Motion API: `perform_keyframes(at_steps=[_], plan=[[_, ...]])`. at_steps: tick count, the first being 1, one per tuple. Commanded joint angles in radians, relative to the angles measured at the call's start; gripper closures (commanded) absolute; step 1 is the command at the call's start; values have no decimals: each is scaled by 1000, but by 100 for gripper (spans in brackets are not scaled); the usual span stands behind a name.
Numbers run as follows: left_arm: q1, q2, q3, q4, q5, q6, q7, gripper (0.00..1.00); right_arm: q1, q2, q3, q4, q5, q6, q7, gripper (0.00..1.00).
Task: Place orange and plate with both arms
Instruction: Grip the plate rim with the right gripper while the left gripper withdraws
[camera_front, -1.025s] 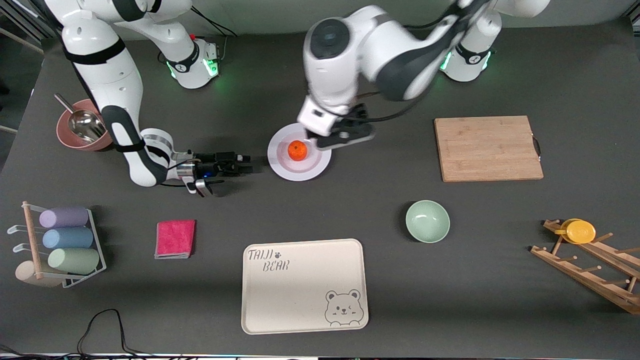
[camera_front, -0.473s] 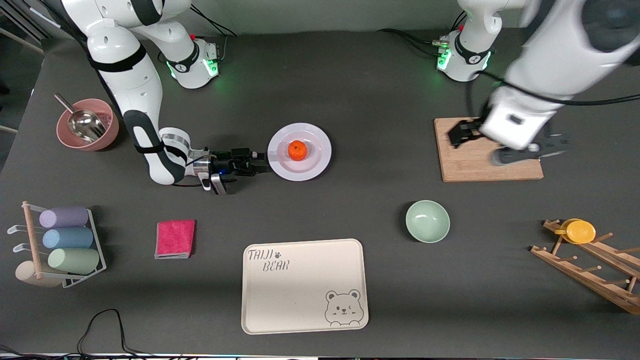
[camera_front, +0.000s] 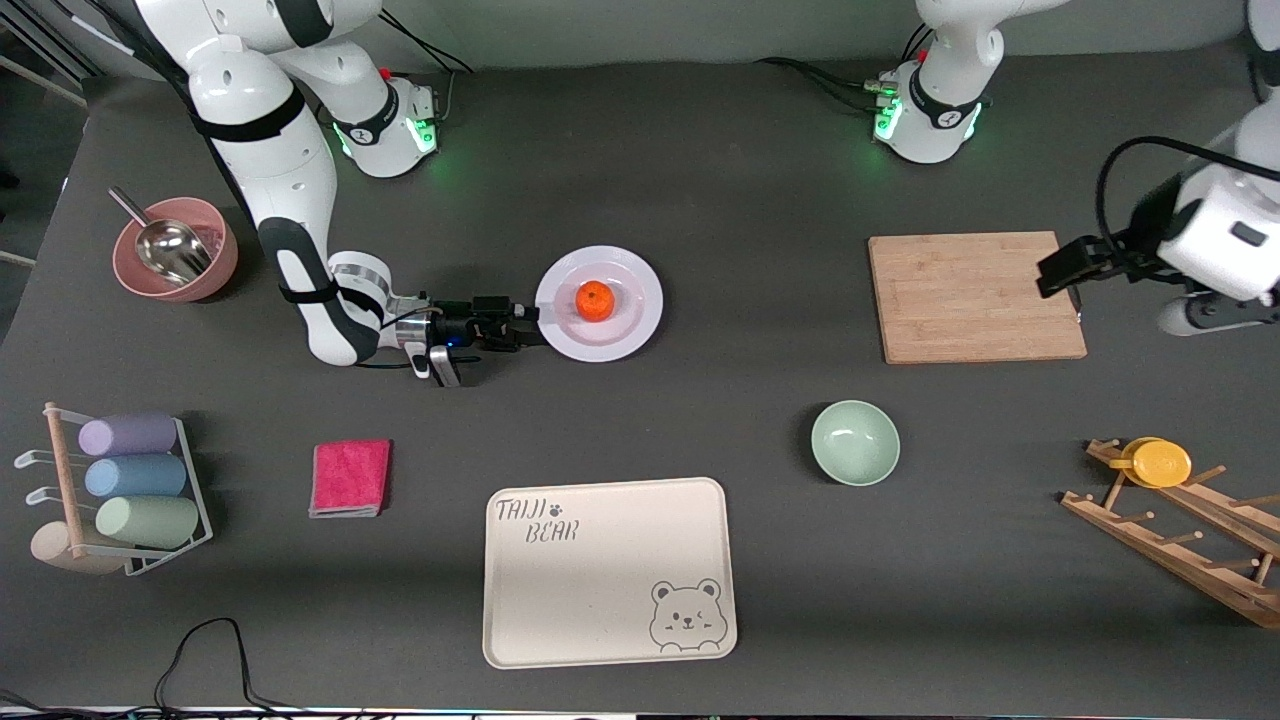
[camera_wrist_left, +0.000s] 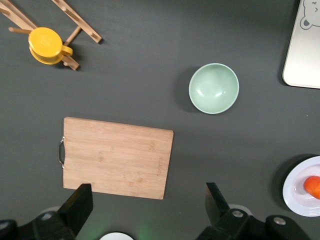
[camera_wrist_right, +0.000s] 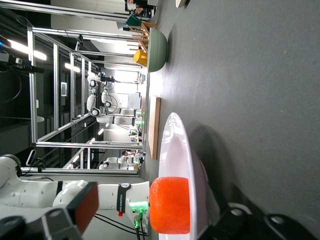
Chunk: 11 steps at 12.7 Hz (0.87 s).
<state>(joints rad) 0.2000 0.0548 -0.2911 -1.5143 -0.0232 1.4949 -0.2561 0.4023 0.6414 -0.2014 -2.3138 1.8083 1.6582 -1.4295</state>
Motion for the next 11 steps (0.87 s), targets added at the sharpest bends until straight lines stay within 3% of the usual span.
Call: perform_keyframes(at_steps=[1,5,11], plan=[[-124,-36,166,-29,-18,22,102,0,50,47,-6,8,34,29,-60,22],[-281,-47,363,-30,-14,30,190,0,70,40,-6,7,34,78,-157,38],[-281,-30,368,-15,-4,59,190,0,72,27,-6,-9,34,137,-333,38]])
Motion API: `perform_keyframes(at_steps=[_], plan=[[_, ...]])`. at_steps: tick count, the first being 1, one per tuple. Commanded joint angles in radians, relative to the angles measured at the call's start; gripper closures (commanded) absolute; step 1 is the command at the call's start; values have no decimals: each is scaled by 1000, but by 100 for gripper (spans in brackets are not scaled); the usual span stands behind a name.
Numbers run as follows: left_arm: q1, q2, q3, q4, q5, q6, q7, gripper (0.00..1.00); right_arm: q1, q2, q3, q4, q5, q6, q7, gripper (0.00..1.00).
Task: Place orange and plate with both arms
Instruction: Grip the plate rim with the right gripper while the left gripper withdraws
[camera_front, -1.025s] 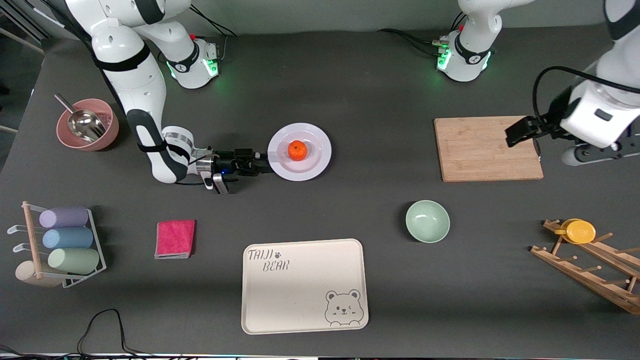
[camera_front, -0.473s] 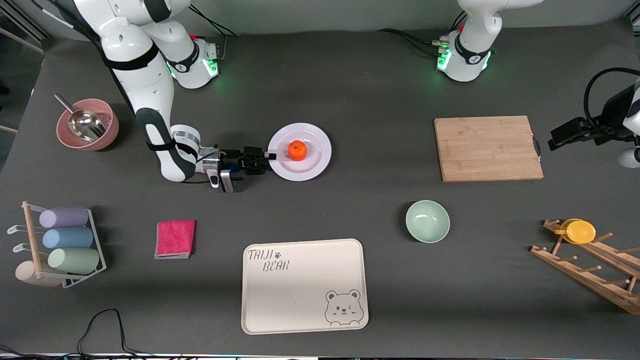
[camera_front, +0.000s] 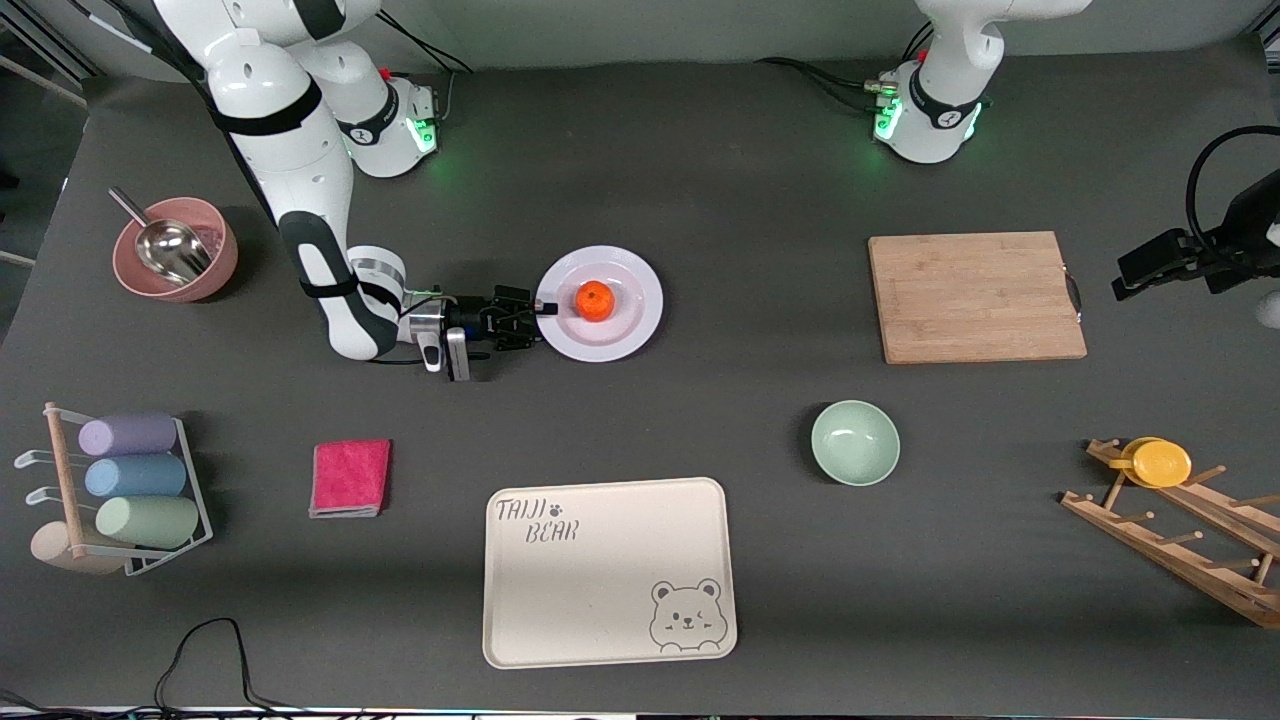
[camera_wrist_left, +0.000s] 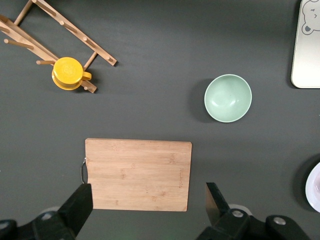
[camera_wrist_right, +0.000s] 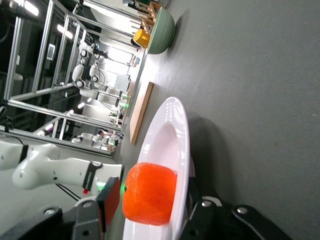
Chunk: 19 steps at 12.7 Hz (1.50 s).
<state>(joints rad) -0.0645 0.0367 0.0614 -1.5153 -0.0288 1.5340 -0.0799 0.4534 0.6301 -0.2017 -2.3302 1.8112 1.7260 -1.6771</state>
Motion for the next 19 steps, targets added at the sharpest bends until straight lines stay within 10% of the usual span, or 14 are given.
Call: perform_keyframes(at_steps=[1,9,15,19], plan=[[-11,-14,-1,-20,4,41,16,0,21,39,-5,0,31,69,-108,38],[12,-14,-38,-29,17,37,17,0,21,-1,-22,-80,30,73,-99,43],[49,-11,-60,-29,7,41,19,0,22,-6,-22,-92,30,78,-49,100],[61,-12,-63,-29,7,35,45,0,21,-9,-22,-92,30,86,13,100]])
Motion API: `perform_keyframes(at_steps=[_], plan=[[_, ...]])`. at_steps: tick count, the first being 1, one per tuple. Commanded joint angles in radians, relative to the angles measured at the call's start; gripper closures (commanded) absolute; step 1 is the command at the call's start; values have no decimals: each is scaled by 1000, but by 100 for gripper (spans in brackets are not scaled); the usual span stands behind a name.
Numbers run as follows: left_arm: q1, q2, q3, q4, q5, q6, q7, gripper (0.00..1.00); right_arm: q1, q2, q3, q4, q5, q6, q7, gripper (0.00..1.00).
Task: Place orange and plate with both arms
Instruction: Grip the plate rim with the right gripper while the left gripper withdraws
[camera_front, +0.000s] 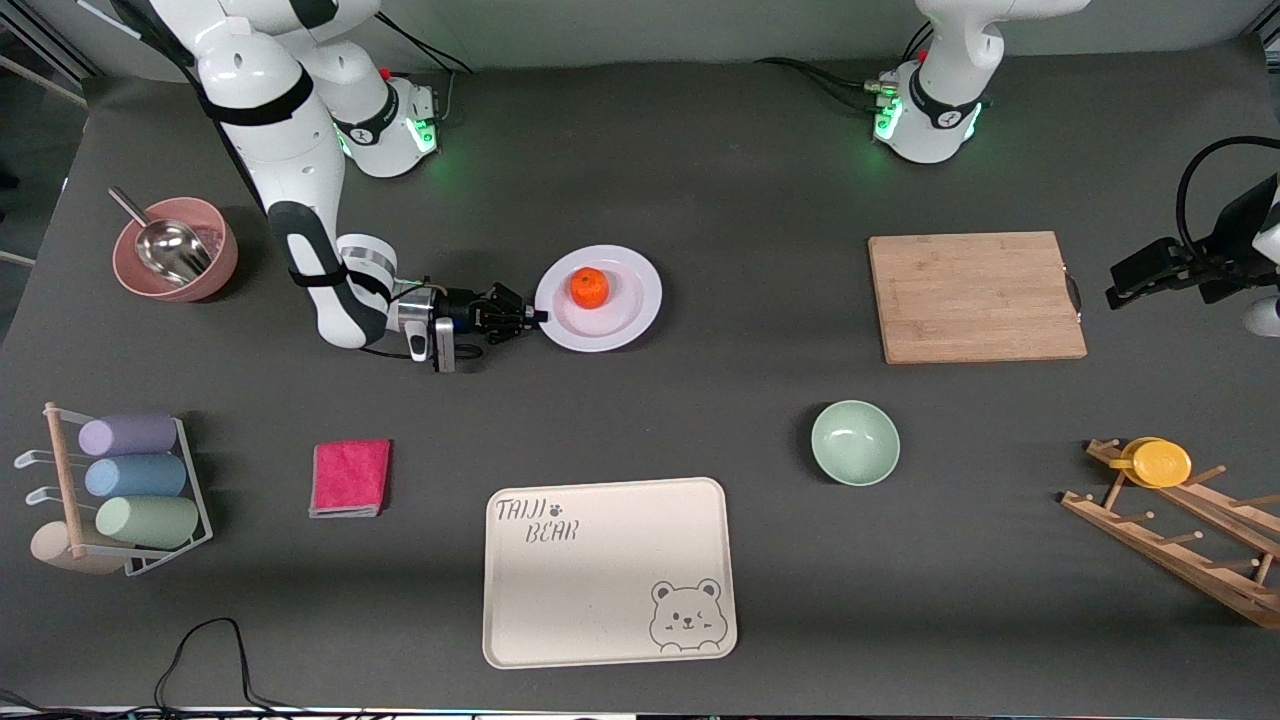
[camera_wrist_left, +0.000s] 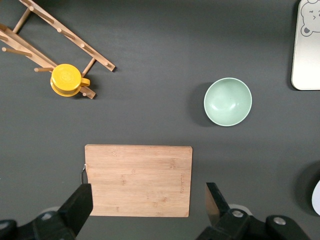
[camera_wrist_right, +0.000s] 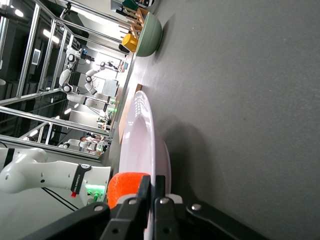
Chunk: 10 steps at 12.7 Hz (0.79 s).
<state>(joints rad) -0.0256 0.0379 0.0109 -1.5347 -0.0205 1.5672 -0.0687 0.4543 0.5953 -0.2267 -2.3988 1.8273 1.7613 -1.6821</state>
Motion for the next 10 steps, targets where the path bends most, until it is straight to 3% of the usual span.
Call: perform_keyframes(at_steps=[1,6,10], plan=[[24,-15,-12,-10,-1,2,33,0,20,27,3,-23,12,50,51,100],[23,-15,-9,-13,4,-12,76,0,18,20,3,-23,-2,41,257,100],[15,-24,-9,-45,19,-26,101,0,12,-55,-13,-23,-66,40,396,100]])
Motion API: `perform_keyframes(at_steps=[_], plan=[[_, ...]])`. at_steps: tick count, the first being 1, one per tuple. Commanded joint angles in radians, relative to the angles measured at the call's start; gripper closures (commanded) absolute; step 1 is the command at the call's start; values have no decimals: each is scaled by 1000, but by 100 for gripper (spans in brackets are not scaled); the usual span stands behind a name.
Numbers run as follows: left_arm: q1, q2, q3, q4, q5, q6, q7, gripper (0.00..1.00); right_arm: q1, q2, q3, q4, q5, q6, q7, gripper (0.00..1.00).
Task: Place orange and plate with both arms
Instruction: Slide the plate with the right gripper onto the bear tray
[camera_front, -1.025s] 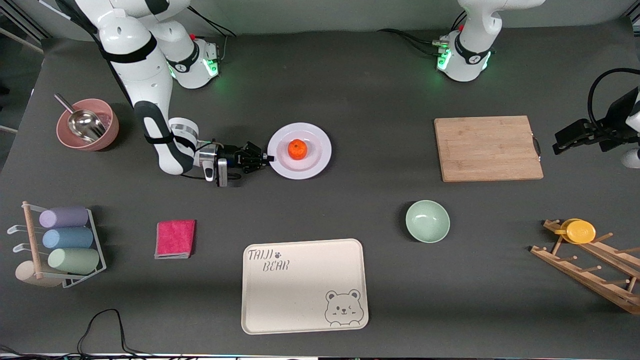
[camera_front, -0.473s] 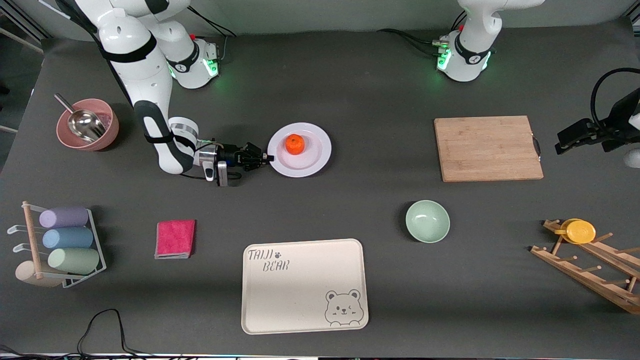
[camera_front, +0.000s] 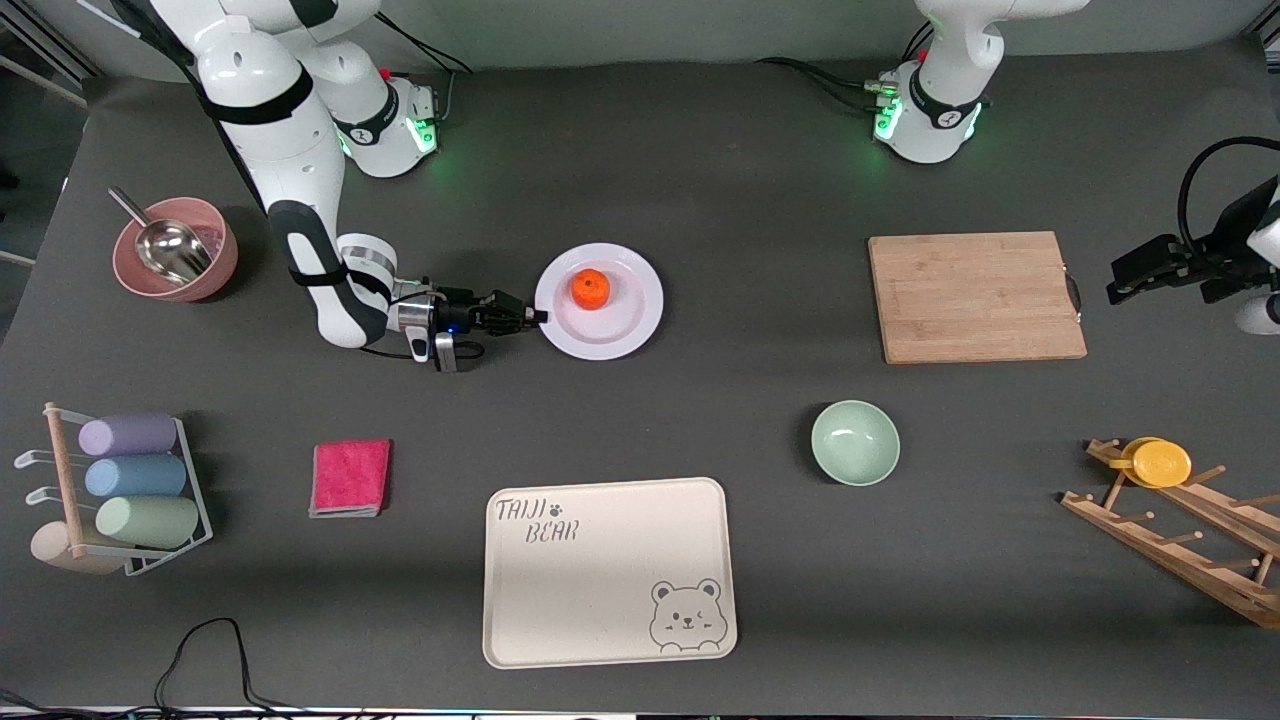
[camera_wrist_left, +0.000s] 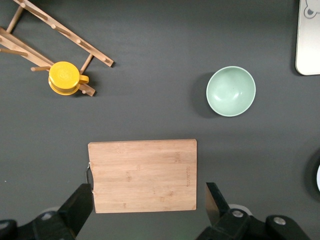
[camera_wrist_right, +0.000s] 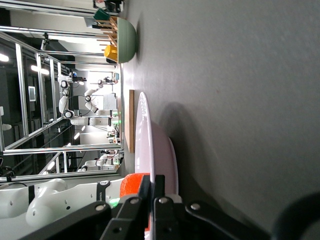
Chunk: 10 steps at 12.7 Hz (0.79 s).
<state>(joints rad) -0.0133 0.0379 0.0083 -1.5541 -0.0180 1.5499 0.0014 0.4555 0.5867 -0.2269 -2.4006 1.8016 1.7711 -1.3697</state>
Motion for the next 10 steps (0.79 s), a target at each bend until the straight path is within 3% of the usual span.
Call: perform_keyframes(at_steps=[1,5,10], plan=[[3,-24,-7,-32,19,-14,32,0,9,-66,-18,-20,-48,30,99,100],[-2,-29,-10,-52,38,-13,41,0,-8,-134,-58,17,-129,25,216,100],[-2,-32,-10,-47,38,-14,55,0,-8,-165,-127,180,-172,-24,434,100]])
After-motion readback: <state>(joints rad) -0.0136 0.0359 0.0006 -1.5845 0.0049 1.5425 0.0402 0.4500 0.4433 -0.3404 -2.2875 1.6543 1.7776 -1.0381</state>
